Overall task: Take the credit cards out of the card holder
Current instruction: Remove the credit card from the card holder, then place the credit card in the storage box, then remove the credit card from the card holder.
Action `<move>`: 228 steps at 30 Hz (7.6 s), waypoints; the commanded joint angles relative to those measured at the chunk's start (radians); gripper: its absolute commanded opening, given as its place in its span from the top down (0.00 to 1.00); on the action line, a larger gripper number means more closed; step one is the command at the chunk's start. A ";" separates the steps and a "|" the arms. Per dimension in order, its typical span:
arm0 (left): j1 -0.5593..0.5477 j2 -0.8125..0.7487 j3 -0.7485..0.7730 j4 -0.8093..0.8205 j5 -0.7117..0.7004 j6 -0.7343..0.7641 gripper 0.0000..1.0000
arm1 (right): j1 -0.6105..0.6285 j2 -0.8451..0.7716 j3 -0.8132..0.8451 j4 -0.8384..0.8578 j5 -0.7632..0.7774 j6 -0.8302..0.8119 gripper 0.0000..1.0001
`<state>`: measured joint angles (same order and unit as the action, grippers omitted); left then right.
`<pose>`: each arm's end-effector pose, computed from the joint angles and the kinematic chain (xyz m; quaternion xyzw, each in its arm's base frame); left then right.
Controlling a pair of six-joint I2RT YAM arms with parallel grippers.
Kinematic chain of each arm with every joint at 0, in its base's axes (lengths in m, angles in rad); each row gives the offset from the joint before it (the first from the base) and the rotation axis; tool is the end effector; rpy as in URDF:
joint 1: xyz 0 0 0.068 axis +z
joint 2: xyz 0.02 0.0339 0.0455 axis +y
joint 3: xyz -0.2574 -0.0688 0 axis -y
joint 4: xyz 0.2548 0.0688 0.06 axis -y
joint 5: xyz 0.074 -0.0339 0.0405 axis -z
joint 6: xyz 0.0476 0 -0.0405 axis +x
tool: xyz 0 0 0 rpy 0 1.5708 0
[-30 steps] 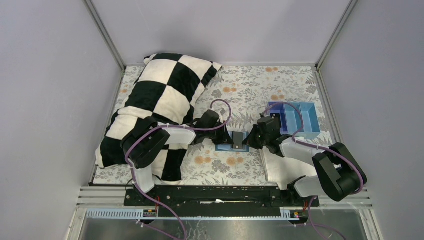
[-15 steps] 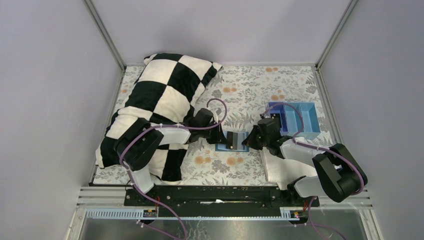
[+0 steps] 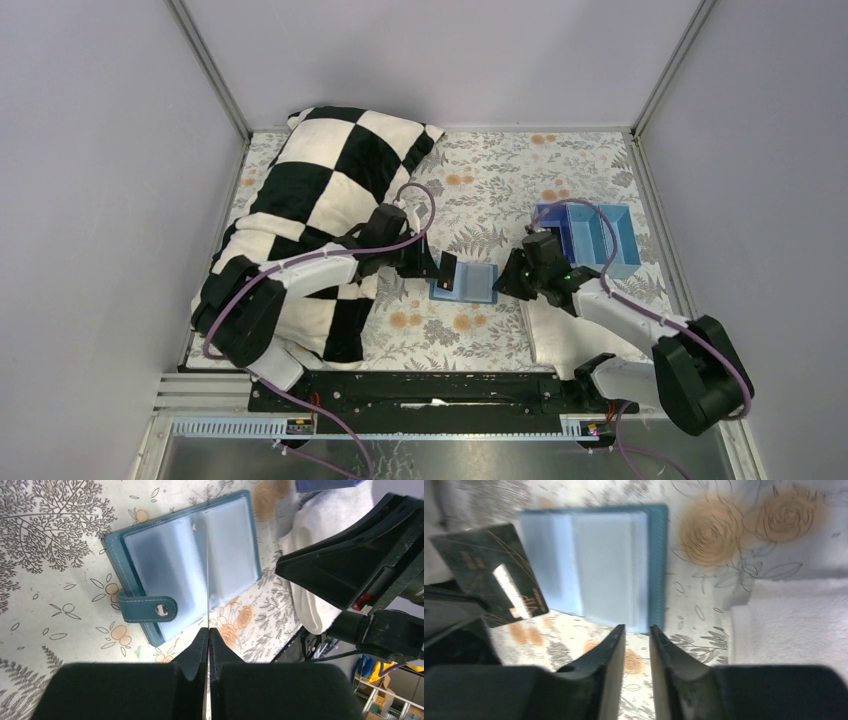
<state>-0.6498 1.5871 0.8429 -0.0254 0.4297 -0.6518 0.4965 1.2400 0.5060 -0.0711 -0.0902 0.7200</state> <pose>0.2559 -0.2194 0.1608 0.0822 0.8997 -0.3870 0.1842 0.2177 0.1228 0.1433 0.0866 0.9228 0.2476 0.2824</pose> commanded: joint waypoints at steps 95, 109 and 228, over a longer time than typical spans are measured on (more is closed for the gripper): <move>0.130 -0.192 0.057 -0.116 0.233 0.089 0.35 | -0.431 0.312 0.555 -0.292 0.079 -0.558 0.54; 0.033 -0.122 0.098 -0.104 0.165 0.089 0.34 | -0.380 0.021 0.529 -0.355 -0.054 -0.375 0.59; 0.119 -0.117 0.203 -0.299 -0.012 0.072 0.34 | 0.052 0.418 0.298 0.344 -0.476 -0.028 0.59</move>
<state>-0.5861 1.5944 0.9924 -0.2646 0.4736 -0.6022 0.5022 1.6184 0.7399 0.2867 -0.5224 0.7311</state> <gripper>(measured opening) 0.658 0.406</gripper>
